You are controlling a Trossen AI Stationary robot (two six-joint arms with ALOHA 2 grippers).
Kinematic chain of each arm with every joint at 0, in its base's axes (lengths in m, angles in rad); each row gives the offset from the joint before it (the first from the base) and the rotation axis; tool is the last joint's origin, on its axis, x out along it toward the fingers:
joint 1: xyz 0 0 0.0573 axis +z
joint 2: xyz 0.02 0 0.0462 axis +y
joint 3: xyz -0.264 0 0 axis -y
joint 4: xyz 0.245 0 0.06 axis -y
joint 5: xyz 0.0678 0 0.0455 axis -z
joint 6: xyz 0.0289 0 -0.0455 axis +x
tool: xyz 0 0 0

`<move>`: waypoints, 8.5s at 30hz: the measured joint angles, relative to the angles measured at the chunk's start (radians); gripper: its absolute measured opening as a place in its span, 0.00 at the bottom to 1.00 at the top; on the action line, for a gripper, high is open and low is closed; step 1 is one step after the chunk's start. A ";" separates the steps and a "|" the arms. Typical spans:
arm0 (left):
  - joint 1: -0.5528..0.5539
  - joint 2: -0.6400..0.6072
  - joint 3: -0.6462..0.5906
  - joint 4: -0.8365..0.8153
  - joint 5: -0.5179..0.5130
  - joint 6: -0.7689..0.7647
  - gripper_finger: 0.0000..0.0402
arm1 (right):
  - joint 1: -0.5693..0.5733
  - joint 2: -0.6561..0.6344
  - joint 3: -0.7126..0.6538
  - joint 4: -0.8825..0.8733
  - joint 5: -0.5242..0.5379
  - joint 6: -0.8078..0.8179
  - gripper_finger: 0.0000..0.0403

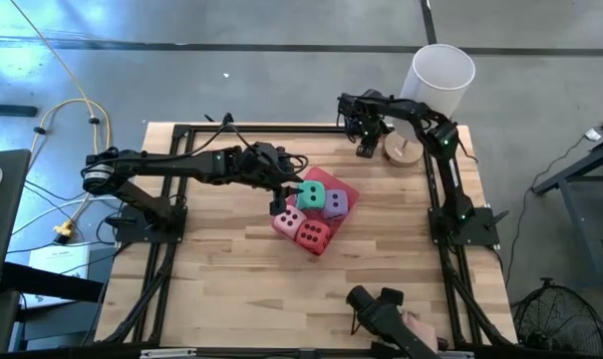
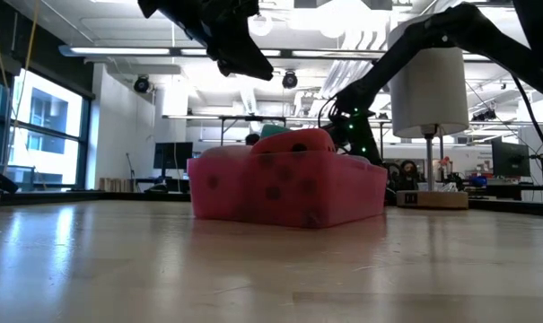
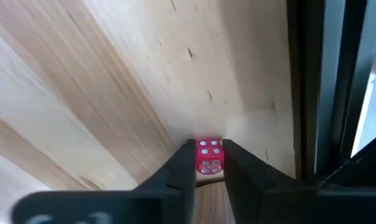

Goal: Pick & Place Dice
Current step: Put the small pink die into the red bin, then return to Home Position

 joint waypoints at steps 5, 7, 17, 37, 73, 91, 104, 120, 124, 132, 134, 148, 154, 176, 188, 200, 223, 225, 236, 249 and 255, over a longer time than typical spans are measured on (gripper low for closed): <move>0.000 0.000 0.000 0.000 0.000 0.000 0.32 | 0.013 0.000 0.000 -0.002 0.009 0.001 0.08; 0.000 0.000 0.000 0.000 0.000 0.000 0.32 | 0.027 0.000 0.000 0.000 0.021 0.007 0.08; 0.000 0.000 0.000 -0.001 0.005 -0.024 0.32 | 0.131 0.008 -0.004 -0.020 0.182 0.034 0.09; -0.025 0.000 0.000 -0.040 0.118 -0.089 0.32 | 0.341 -0.162 -0.002 -0.119 0.241 0.195 0.08; -0.256 0.001 -0.002 -0.147 0.167 -0.352 0.32 | 1.231 -0.709 -0.414 -0.340 0.107 1.304 0.08; -0.303 0.002 -0.002 -0.090 0.127 -0.225 0.32 | 1.269 -0.877 -0.880 0.977 0.279 0.786 0.08; -0.307 0.003 -0.002 -0.090 0.128 -0.334 0.32 | 1.088 -0.735 -0.882 1.035 0.176 0.762 0.19; -0.311 0.003 -0.002 -0.087 0.128 -0.377 0.32 | 1.036 -0.734 -0.880 1.082 0.161 0.836 0.60; -0.311 0.003 -0.002 -0.087 0.128 -0.379 0.32 | 1.037 -0.736 -0.880 1.104 0.194 0.799 0.68; -0.311 0.003 -0.002 -0.087 0.128 -0.404 0.32 | 1.056 -0.740 -0.865 1.105 0.296 0.586 0.66; -0.311 0.003 -0.002 -0.087 0.128 -0.413 0.32 | 1.059 -0.740 -0.865 1.067 0.341 0.577 0.63; -0.346 0.003 -0.002 -0.087 0.127 -0.473 0.32 | 1.071 -0.736 -0.865 1.122 0.373 0.504 0.58; -0.382 0.003 -0.002 -0.087 0.127 -0.484 0.32 | 1.072 -0.736 -0.865 1.122 0.368 0.503 0.58; -0.411 0.003 -0.002 -0.086 0.043 -0.458 0.32 | 0.997 -0.704 -0.864 1.009 0.195 0.574 0.58; -0.439 0.033 -0.002 -0.062 0.014 -0.451 0.32 | 1.107 -0.782 -0.859 1.111 0.359 0.441 0.58; -0.301 -0.113 0.006 -0.058 -0.083 -0.470 0.32 | 1.317 -0.810 -0.858 1.141 0.242 0.603 0.58; 0.440 -0.005 0.005 0.026 0.201 -0.367 0.32 | 1.452 -0.810 -0.858 1.186 0.377 0.812 0.58; 0.471 0.022 0.005 0.042 0.233 -0.367 0.32 | 1.452 -0.810 -0.858 1.185 0.377 0.820 0.58; 0.558 0.125 0.005 0.155 0.375 -0.368 0.32 | 1.452 -0.810 -0.858 1.185 0.377 0.859 0.58; 0.567 0.136 0.005 0.190 0.424 -0.379 0.32 | 1.452 -0.800 -0.858 1.185 0.377 0.870 0.58; 0.566 0.136 0.005 0.190 0.450 -0.385 0.32 | 1.453 -0.800 -0.858 1.184 0.376 0.870 0.58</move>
